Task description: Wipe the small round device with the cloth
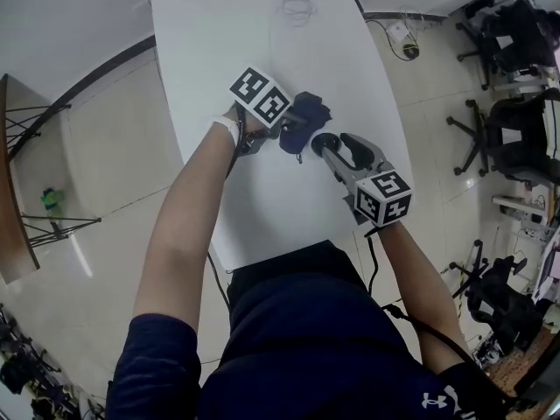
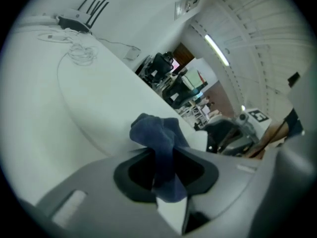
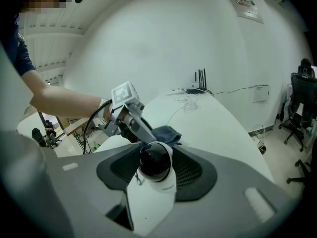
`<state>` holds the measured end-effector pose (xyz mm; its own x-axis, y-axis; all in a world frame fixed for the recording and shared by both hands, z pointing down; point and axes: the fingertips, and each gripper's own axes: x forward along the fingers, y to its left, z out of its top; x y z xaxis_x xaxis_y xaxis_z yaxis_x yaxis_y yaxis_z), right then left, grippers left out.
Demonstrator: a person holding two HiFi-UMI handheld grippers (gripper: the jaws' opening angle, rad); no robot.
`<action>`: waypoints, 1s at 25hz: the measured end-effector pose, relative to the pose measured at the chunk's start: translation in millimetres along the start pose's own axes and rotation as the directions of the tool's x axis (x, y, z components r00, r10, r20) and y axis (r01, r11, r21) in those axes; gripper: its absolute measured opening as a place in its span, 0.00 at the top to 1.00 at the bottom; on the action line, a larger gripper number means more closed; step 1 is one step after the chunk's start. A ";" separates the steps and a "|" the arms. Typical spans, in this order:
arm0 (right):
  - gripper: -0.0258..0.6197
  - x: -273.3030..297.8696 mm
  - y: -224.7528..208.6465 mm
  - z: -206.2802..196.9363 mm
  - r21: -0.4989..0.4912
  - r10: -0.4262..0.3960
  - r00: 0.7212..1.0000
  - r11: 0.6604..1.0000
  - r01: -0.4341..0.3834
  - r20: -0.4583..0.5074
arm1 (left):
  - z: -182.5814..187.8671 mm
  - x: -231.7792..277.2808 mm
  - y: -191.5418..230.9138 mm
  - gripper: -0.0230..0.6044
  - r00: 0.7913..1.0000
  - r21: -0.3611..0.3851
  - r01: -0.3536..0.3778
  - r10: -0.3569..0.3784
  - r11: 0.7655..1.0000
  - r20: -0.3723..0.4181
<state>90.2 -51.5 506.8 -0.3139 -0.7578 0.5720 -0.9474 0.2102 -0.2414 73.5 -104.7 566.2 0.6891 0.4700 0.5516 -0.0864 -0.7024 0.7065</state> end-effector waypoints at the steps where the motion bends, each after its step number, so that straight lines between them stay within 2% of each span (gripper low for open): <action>1: 0.64 0.0 -0.3 0.5 0.002 0.000 1.000 1.000 0.000 0.002 | -7.2 3.5 5.7 0.81 0.999 0.023 -0.041 0.041 0.999 -0.025; 4: 0.64 -0.3 -1.4 1.9 0.003 -0.002 1.000 1.000 0.002 0.006 | -14.9 7.4 15.6 0.81 0.980 0.118 -0.190 0.195 0.975 -0.027; 6: 0.64 -0.9 -1.8 1.4 0.007 -0.003 1.000 1.000 0.003 0.009 | -13.7 5.5 14.8 0.81 0.960 0.154 -0.280 0.280 0.947 0.024; 8: 0.64 -0.9 -1.2 -0.1 0.013 -0.004 1.000 1.000 0.004 0.010 | -8.2 -6.5 4.8 0.81 0.940 0.156 -0.335 0.319 0.929 0.120; 10: 0.64 -0.2 -0.6 -0.6 0.010 -0.003 1.000 1.000 0.003 0.009 | 6.5 -33.7 -18.5 0.81 0.919 0.110 -0.333 0.295 0.937 0.263; 11: 0.64 0.1 -0.7 -0.4 0.006 -0.003 1.000 1.000 0.003 0.009 | 15.5 -48.6 -34.5 0.81 0.907 0.085 -0.301 0.257 0.950 0.334; 13: 0.64 1.2 -1.7 0.1 0.000 0.000 1.000 1.000 0.000 0.010 | 31.1 -69.3 -70.5 0.81 0.893 0.076 -0.186 0.136 0.980 0.430; 15: 0.64 1.3 -4.2 -0.1 0.001 0.003 1.000 1.000 -0.003 0.012 | 40.5 -70.6 -99.7 0.81 0.901 0.119 -0.075 0.016 0.990 0.434; 16: 0.63 0.5 -5.7 -0.2 0.007 0.004 1.000 1.000 -0.005 0.012 | 41.8 -64.2 -106.0 0.81 0.916 0.143 -0.050 -0.011 0.988 0.402; 18: 0.63 -0.3 -7.0 0.0 0.022 0.005 1.000 1.000 -0.006 0.009 | 34.3 -43.7 -100.4 0.81 0.957 0.164 -0.058 0.008 0.985 0.291; 20: 0.63 2.3 -4.7 1.3 0.015 0.008 1.000 1.000 -0.008 0.002 | 21.1 -27.5 -84.1 0.81 0.979 0.144 -0.073 0.043 0.987 0.198; 21: 0.63 4.1 -3.3 1.8 0.010 0.010 1.000 1.000 -0.010 0.000 | 17.0 -25.5 -76.1 0.81 0.980 0.113 -0.072 0.050 0.991 0.190; 25: 0.63 5.9 -2.6 1.4 0.022 0.019 1.000 1.000 -0.019 0.009 | 3.5 -32.8 -48.8 0.82 0.963 -0.022 -0.078 0.081 0.997 0.256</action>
<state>90.9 -57.4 509.8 -0.3311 -0.7592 0.5604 -0.9397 0.2111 -0.2692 57.7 -87.7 512.1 0.8410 0.2591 0.4749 -0.1553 -0.7253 0.6707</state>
